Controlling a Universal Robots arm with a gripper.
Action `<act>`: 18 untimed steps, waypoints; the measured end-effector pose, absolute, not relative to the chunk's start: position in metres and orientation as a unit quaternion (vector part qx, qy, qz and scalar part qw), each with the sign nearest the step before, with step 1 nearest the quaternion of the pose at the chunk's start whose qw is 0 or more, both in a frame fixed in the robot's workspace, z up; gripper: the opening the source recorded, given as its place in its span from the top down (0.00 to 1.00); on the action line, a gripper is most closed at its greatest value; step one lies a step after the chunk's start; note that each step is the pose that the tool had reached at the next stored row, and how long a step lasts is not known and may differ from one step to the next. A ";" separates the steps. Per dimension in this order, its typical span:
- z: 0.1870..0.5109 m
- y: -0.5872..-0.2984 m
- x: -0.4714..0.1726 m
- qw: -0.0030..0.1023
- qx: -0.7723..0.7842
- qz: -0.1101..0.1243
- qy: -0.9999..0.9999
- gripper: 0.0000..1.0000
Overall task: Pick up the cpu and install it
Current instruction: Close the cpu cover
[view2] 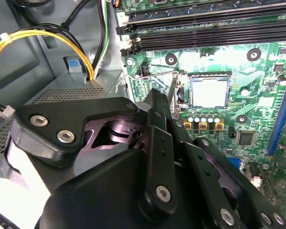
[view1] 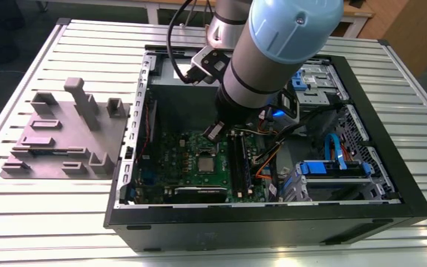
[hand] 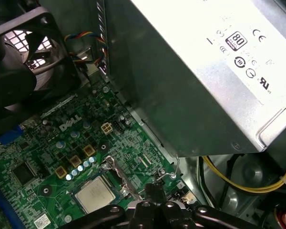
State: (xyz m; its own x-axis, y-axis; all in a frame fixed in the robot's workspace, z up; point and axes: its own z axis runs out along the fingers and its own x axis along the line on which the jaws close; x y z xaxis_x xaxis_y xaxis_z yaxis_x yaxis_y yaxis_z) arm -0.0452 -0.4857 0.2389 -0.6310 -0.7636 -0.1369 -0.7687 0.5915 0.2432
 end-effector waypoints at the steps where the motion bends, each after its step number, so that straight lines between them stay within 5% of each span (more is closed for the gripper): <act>1: 0.239 -0.486 -0.045 0.009 -0.429 0.141 0.892 0.90; 18: 0.239 -0.492 -0.045 0.007 -0.430 0.136 0.893 0.90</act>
